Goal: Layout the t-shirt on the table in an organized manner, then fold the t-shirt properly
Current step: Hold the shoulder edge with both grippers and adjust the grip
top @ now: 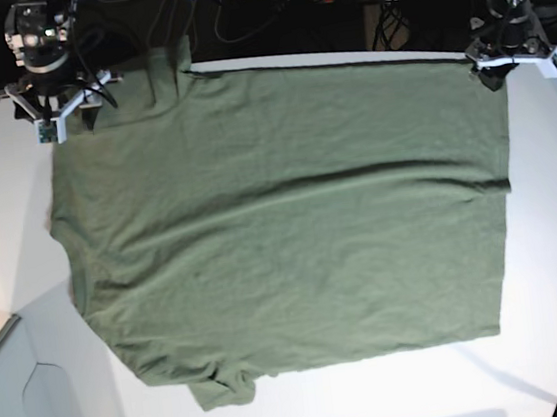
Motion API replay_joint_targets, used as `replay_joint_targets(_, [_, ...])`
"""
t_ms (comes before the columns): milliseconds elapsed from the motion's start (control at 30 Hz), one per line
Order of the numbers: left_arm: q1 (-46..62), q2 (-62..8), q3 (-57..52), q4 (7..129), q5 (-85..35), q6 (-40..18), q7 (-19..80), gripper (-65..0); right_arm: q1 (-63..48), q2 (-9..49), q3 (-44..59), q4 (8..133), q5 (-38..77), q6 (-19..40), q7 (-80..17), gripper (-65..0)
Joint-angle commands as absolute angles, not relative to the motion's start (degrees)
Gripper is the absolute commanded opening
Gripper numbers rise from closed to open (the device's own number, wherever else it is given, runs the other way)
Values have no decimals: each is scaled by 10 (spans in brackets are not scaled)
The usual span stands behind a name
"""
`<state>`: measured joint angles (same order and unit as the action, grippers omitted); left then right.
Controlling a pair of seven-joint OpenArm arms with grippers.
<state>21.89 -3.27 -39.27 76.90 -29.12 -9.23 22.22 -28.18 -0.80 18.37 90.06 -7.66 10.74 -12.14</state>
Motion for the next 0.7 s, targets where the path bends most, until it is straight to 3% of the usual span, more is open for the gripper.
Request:
replay_joint_targets(0, [224, -41, -393, 764, -287, -85, 247, -401, -285, -11, 186, 910, -73, 106, -109, -277])
replay_joint_targets(133, [224, -45, -393, 764, -288, -85, 246, -512, -298, -32, 205, 911, -73, 106, -107, -277])
replay_joint_targets(333, [223, -45, -393, 764, -288, -85, 247, -587, -320, -44, 208, 914, -73, 106, -106, -277])
replay_joint_targets(667, [222, -45, -393, 764, -289, -85, 245, -600, -320, -49, 205, 913, -73, 107, -109, -281])
